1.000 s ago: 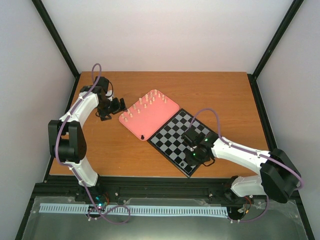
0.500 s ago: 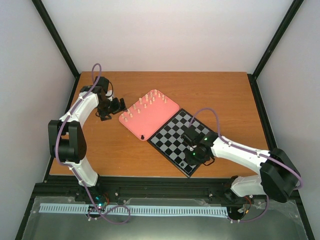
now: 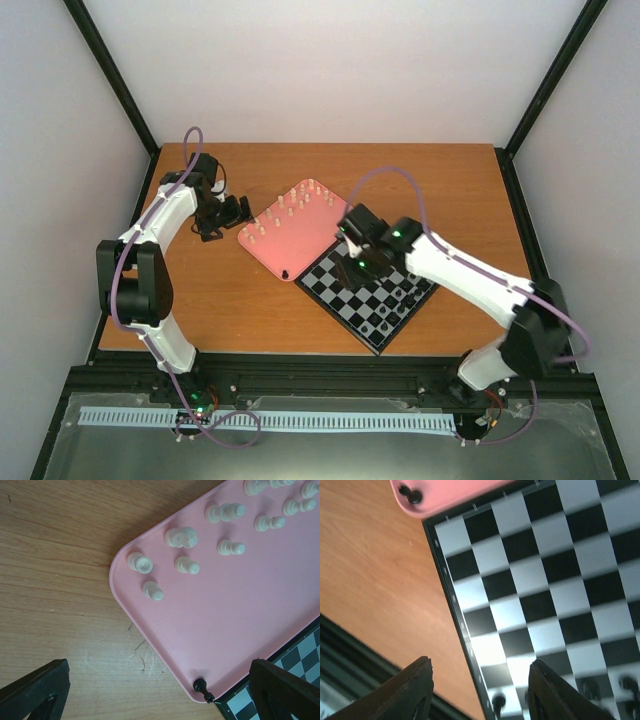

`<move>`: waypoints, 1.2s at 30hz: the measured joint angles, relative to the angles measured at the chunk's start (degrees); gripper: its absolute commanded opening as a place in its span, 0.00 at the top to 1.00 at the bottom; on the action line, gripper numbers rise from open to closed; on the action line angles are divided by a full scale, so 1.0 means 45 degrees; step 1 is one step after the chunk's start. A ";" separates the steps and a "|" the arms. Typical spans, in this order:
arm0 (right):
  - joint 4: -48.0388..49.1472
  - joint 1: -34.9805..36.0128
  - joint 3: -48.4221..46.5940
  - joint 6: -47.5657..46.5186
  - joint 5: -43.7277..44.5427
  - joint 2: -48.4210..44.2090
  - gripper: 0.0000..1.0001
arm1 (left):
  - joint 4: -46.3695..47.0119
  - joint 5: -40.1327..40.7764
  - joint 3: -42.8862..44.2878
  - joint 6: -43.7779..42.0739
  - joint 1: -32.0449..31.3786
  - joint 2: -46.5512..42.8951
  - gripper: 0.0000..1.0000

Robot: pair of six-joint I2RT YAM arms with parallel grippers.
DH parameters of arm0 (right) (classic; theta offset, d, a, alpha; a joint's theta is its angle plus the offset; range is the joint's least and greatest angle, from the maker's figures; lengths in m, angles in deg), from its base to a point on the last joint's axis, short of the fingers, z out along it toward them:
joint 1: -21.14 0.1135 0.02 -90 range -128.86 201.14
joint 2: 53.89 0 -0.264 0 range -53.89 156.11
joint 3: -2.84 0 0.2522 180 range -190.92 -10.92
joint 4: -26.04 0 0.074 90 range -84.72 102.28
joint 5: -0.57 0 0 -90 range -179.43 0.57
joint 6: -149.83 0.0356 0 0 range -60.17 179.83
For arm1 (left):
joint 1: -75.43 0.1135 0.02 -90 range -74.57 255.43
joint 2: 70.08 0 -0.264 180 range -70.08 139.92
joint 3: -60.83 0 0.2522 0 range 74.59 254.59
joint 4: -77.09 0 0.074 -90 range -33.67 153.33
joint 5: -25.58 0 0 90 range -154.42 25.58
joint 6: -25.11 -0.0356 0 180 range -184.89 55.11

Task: Set up the chess pieces on the board
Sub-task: Pick up the chess piece from the storage box.

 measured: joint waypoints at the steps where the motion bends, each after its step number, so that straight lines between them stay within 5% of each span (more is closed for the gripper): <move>1: 0.0146 0.0005 -0.0515 -0.0238 -0.0039 0.0627 0.45 | -0.0005 0.0000 0.0000 0.0000 0.0000 0.0000 0.00; 14: 0.1433 0.0078 -0.6455 -0.3016 -0.1491 0.8403 0.44 | -0.0015 0.0049 0.0024 0.0000 0.0000 -0.0005 0.00; 25: 0.1365 0.0223 -0.8684 -0.3653 -0.2759 1.0244 0.44 | -0.0015 0.0112 0.0039 0.0000 0.0000 -0.0010 0.00; 36: 0.0690 0.0461 -0.9296 -0.3798 -0.2914 1.1191 0.58 | -0.0015 0.0141 0.0039 0.0000 0.0000 -0.0010 0.00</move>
